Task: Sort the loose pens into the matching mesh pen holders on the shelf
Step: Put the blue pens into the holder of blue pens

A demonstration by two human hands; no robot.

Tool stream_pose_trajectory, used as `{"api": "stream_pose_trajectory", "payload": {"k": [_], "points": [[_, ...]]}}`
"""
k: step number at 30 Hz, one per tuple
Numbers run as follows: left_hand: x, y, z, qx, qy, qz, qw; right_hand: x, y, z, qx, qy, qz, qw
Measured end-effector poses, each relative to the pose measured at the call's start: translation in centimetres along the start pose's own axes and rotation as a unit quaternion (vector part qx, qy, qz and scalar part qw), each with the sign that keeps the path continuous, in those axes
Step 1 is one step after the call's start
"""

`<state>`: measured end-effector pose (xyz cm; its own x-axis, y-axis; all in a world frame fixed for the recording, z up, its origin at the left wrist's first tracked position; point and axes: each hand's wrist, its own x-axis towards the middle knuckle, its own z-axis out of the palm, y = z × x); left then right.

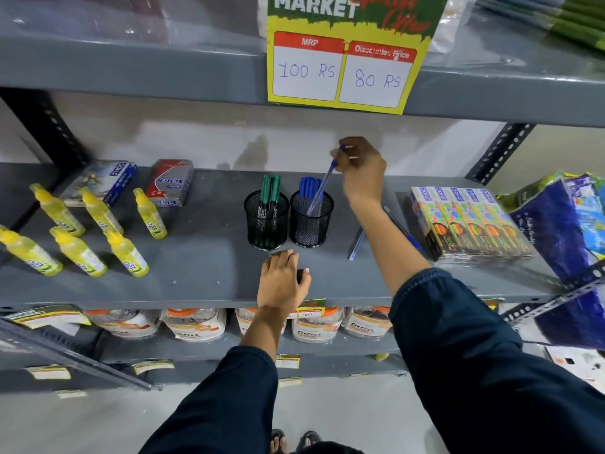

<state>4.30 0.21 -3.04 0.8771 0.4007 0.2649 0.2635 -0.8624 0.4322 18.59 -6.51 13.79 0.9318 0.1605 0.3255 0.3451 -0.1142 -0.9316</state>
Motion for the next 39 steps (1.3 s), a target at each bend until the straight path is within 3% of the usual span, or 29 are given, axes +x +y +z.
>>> {"api": "stream_pose_trajectory", "payload": {"k": [11,17,19,21,23,25,31,39], "points": [[0.2,-0.3,0.0,0.011,0.004,0.009,1.000,-1.8,3.2,3.1,-0.198,-0.110,-0.012,0.974],[0.2,-0.4,0.0,0.008,0.022,0.008,1.000,-1.2,5.5,-0.1,-0.262,0.014,0.034,0.964],[0.2,-0.4,0.1,0.007,0.021,0.016,1.000,-1.9,7.8,-1.5,-0.349,-0.047,0.102,0.930],[0.1,-0.4,0.1,0.007,0.011,0.018,1.000,-3.2,10.2,-2.6,-0.446,-0.157,0.170,0.865],[0.2,-0.3,0.1,0.013,0.006,0.011,1.000,-4.5,11.9,-3.3,-0.475,-0.209,0.205,0.830],[0.2,-0.3,0.1,0.020,0.001,0.003,1.000,-5.4,12.8,-3.6,-0.476,-0.213,0.186,0.833],[0.1,-0.2,0.1,0.029,-0.012,0.000,0.999,-7.0,12.0,-3.4,-0.505,-0.121,0.061,0.852],[0.1,0.0,-0.3,0.031,-0.033,0.001,0.999,-6.3,10.0,-2.9,-0.392,-0.092,0.159,0.901]]}}
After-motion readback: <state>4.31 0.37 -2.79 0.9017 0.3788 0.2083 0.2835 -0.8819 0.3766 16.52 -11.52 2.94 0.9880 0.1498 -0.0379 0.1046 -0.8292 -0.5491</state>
